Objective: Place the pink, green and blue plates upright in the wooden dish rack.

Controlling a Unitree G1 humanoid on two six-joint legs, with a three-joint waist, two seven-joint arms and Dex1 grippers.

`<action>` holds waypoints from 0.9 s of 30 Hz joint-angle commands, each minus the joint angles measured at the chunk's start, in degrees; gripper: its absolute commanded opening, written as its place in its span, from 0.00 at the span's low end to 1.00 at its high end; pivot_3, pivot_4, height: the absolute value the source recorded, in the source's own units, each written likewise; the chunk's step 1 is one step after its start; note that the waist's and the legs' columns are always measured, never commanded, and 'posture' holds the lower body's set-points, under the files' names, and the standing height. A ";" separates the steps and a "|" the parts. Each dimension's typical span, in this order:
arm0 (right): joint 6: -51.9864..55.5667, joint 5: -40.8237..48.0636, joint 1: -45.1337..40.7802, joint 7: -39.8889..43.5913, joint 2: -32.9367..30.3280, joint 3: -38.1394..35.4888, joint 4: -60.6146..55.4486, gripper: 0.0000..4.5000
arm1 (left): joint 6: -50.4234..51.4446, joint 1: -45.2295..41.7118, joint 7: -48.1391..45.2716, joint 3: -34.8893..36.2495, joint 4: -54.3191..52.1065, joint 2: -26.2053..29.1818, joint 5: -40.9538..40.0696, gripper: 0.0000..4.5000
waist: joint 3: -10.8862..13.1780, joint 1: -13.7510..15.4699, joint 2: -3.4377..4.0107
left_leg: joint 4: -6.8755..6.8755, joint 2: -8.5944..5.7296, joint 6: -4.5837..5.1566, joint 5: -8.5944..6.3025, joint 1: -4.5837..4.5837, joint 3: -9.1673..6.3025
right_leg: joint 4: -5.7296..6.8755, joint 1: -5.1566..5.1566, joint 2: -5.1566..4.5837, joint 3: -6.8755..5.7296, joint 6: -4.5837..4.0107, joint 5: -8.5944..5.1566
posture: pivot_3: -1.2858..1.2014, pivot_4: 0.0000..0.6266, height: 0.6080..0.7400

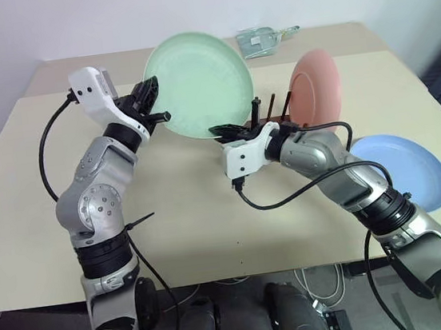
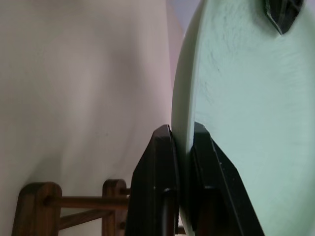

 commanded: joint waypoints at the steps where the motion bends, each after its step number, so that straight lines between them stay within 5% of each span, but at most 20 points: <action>1: 1.13 4.38 1.61 -1.52 2.08 -6.45 -3.56 0.00 | -9.10 -5.26 4.81 6.96 2.09 1.86 0.39 0.56 | 0.03 0.02 -0.07 | 0.01 0.00 -0.01 0.01 0.00 -0.03 | 0.00 0.00 0.01 -0.02 -0.01 0.01 | 0.52 0.24 1.00; 5: 10.85 21.40 7.11 2.31 6.37 -16.86 -11.72 0.00 | -16.46 -2.38 1.27 4.46 6.63 8.64 8.06 0.56 | 0.01 -0.14 -0.02 | -0.08 0.01 -0.04 0.02 0.06 0.02 | -0.03 0.01 0.02 0.03 -0.01 0.01 | 0.52 0.24 1.00; 8: 29.77 45.06 8.95 3.40 11.27 -29.12 -19.32 0.00 | -18.78 5.47 -9.84 -6.31 6.96 14.71 13.83 0.56 | 0.01 -0.09 0.02 | -0.10 0.02 0.00 0.00 0.06 0.00 | -0.04 0.03 0.05 0.05 -0.02 0.01 | 0.52 0.24 1.00; 11: 41.81 61.96 8.68 0.09 13.48 -38.63 -22.69 0.00 | -17.68 14.08 -22.75 -14.70 2.61 17.50 11.29 0.56 | 0.02 0.30 0.04 | -0.04 -0.02 0.09 -0.04 0.03 -0.07 | -0.06 0.10 0.03 0.05 -0.06 0.02 | 0.52 0.24 1.00; 17: 48.97 70.01 8.14 -6.97 12.69 -43.42 -23.77 0.00 | -15.15 24.85 -37.57 -23.05 -5.62 21.22 6.64 0.56 | 0.11 -0.39 0.36 | -0.16 0.09 0.11 -0.06 0.01 -0.03 | 0.00 -0.08 0.07 0.05 -0.30 -0.10 | 0.52 0.24 1.00; 27: 51.40 73.48 9.51 -12.11 12.37 -44.45 -20.44 0.00 | -10.96 26.87 -40.85 -24.33 -10.10 21.99 3.74 0.56 | 0.09 -0.10 0.52 | -0.10 0.10 0.12 -0.06 0.02 0.04 | 0.00 -0.05 0.08 0.06 -0.32 -0.12 | 0.52 0.24 1.00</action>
